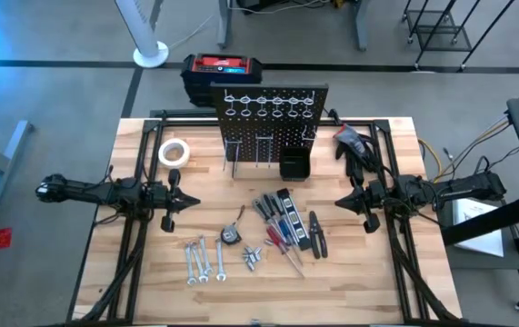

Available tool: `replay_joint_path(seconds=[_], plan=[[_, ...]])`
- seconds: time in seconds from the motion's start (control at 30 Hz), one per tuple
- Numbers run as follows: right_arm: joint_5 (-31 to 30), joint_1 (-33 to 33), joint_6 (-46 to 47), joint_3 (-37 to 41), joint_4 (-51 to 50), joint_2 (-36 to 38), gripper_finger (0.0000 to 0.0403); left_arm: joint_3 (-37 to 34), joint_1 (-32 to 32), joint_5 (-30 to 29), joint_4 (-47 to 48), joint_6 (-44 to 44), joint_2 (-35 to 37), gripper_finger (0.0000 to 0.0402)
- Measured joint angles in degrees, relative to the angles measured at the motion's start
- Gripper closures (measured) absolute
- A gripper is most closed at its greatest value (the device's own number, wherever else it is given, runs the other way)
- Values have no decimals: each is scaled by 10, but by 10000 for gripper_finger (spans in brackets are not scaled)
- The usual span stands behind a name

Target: Hang tools onto peg board

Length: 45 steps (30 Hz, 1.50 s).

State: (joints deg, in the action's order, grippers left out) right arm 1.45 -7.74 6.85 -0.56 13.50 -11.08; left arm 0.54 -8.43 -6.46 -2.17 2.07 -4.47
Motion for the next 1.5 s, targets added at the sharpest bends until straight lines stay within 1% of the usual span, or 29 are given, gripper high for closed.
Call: replay_joint_path(seconds=[1.27,1.37,1.4,1.43,1.5], plan=[[0,0,0,0,3,0,403,0,0,0,0,0,0,401],[0,0,-11,0,5,0,403,0,0,0,0,0,0,401],[0,0,-18,0,5,0,403,0,0,0,0,8,0,401],[0,0,-23,0,5,0,403,0,1,-6,0,36,0,401],[0,0,-24,0,5,0,403,0,1,-36,-8,126,0,401]])
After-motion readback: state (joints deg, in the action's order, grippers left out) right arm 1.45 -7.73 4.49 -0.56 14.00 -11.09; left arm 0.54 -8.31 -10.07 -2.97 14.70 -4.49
